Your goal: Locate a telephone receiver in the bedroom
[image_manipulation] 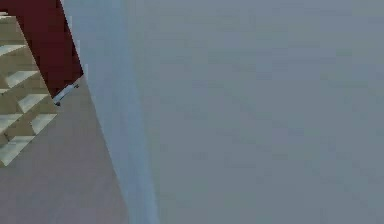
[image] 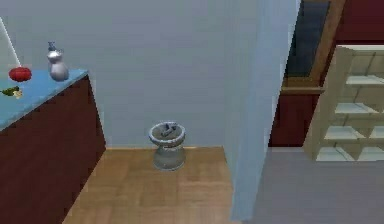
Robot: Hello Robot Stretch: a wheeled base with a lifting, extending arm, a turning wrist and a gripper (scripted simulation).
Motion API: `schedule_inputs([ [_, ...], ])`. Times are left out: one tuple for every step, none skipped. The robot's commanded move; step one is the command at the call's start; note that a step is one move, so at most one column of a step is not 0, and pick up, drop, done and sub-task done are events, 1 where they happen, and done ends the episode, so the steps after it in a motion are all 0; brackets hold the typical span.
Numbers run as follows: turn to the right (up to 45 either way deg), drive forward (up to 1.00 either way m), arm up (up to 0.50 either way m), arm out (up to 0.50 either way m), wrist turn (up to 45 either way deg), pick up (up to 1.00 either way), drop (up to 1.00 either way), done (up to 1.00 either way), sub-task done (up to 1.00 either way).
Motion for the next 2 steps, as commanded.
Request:
schedule_inputs([
  [0.0, 0.35, 0.00, 0.00, 0.0, 0.00, 0.00, 0.00, 0.00],
  [45.0, 0.00, 0.00, 0.00, 0.0, 0.00, 0.00, 0.00, 0.00],
])
